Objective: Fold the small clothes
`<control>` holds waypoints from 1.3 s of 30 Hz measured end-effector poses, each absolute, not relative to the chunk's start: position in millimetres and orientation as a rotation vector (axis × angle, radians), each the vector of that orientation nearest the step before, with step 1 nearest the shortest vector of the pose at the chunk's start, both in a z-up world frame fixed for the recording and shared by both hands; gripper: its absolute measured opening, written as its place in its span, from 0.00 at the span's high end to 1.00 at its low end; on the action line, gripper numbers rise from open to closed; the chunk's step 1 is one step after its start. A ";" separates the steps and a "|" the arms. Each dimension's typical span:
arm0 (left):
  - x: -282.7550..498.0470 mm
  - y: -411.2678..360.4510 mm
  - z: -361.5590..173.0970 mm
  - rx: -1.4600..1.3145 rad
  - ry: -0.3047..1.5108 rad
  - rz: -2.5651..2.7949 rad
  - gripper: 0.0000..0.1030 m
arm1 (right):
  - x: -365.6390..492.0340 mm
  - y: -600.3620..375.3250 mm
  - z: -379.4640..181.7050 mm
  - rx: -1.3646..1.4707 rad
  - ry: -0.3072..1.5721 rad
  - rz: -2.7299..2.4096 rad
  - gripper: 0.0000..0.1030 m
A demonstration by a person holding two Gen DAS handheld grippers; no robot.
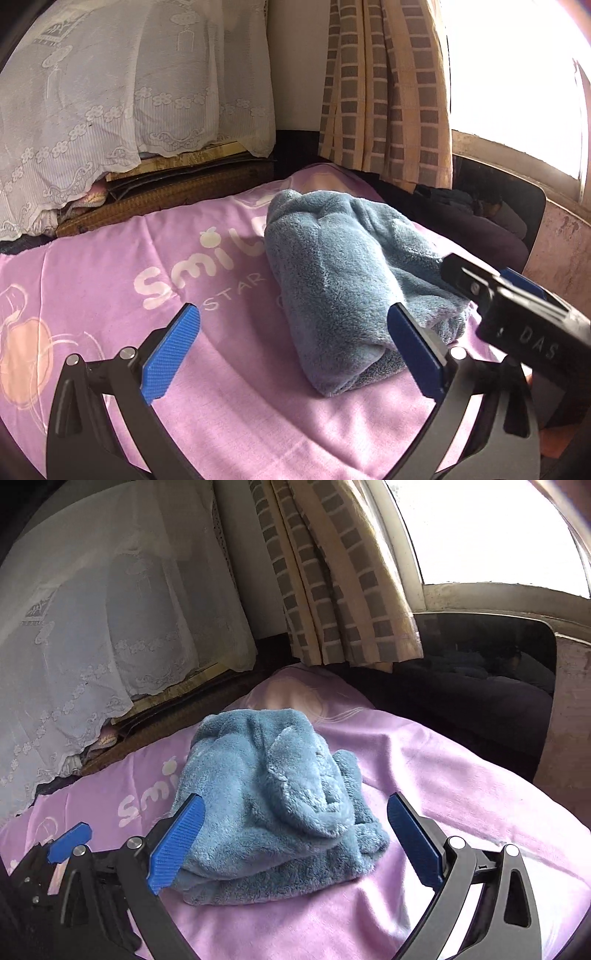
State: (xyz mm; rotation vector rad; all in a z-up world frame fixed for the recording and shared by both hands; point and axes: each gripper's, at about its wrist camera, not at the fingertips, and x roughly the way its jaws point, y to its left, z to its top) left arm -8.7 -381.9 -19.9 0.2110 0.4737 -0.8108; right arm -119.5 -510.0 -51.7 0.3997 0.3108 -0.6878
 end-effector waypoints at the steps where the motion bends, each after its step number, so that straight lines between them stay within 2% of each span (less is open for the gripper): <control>1: -9.0 -380.9 -21.8 0.218 0.475 -0.806 0.05 | -120.7 -508.7 -54.8 0.391 0.298 -0.704 0.04; 13: -4.9 -373.5 -31.9 0.213 0.517 -0.776 0.05 | -145.0 -508.7 -74.1 0.470 0.305 -0.750 0.04; 25: -39.1 -343.5 -32.9 0.241 0.509 -0.753 0.05 | -180.5 -464.5 -67.6 0.351 0.222 -0.830 0.03; 39: -32.8 -344.5 -48.5 0.249 0.539 -0.703 0.05 | -164.2 -452.0 -66.6 0.283 0.267 -0.720 0.03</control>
